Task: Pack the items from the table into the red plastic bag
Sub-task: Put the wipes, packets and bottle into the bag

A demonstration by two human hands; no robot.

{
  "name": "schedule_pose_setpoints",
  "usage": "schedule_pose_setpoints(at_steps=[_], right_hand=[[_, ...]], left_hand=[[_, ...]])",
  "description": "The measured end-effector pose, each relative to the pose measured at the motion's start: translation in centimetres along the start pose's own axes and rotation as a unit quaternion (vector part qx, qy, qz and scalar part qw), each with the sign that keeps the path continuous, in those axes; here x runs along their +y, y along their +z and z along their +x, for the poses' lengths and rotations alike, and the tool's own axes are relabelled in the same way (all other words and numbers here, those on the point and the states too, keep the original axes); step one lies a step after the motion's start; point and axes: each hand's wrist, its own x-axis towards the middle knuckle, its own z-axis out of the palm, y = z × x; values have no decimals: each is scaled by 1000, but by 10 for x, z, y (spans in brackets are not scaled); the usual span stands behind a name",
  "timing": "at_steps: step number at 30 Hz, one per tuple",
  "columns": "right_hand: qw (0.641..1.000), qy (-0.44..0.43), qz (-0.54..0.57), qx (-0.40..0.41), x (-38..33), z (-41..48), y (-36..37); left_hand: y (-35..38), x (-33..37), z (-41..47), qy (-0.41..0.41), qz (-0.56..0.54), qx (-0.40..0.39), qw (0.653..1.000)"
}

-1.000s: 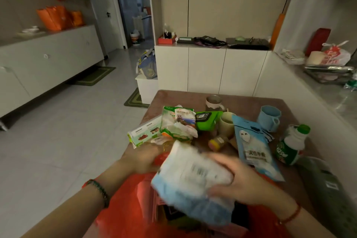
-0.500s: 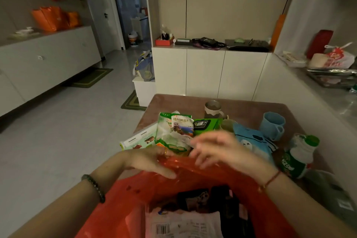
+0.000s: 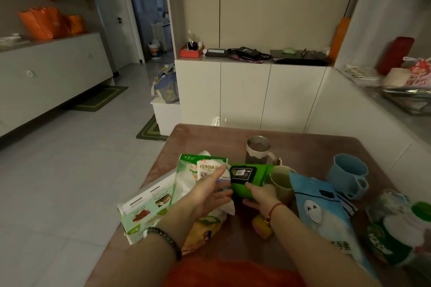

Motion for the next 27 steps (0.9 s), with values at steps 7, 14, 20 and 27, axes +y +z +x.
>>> schedule_pose_setpoints(at_steps=[7, 14, 20, 27], right_hand=[[989, -52, 129, 44, 9, -30, -26], [964, -166, 204, -27, 24, -97, -57], [951, -255, 51, -166, 27, -161, -88], [921, -191, 66, -333, 8, -229, -122]], left_hand=[[26, -11, 1, -48, -93, 17, 994], [53, -14, -16, -30, -101, -34, 994], [60, -12, -55, 89, -105, -65, 988], [56, -15, -133, 166, 25, -104, 980]])
